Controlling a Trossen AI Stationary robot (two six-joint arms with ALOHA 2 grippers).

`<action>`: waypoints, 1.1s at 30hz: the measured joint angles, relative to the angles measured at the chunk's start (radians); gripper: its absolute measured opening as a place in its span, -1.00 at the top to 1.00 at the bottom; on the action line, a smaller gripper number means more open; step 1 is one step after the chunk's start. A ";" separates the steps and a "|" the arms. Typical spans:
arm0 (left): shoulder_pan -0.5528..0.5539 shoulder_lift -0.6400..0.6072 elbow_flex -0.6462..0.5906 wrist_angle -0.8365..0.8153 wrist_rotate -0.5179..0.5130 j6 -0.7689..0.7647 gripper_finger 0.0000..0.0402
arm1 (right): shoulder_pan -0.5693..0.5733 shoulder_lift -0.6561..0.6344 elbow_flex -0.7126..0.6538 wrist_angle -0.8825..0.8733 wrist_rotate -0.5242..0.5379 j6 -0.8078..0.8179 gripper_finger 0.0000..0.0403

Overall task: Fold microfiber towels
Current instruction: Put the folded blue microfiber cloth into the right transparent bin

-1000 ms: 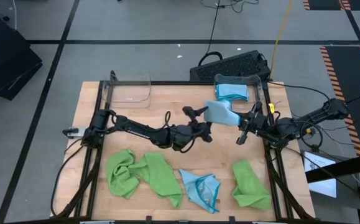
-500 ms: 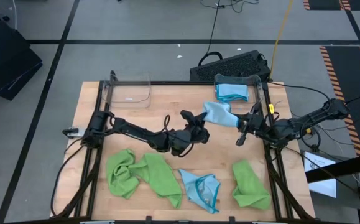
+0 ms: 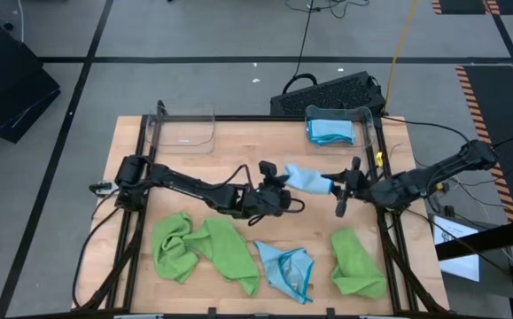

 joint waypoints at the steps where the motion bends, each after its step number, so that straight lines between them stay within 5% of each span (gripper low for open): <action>1: 0.004 0.000 0.000 -0.033 0.031 -0.023 0.95 | 0.000 0.009 0.000 -0.049 0.000 0.052 0.51; 8: 0.060 0.001 0.000 -0.256 0.332 -0.182 0.94 | -0.002 0.112 0.000 -0.366 -0.071 0.425 -0.04; 14: 0.091 0.001 0.000 -0.411 0.387 -0.250 0.95 | -0.003 0.226 0.022 -0.379 -0.187 0.512 -0.14; 22: 0.098 0.001 0.000 -0.439 0.387 -0.295 0.94 | -0.019 0.437 0.071 0.183 -0.155 0.310 -0.18; 33: 0.097 0.001 0.000 -0.436 0.387 -0.316 0.94 | -0.108 0.766 0.156 0.442 -0.188 0.200 -0.54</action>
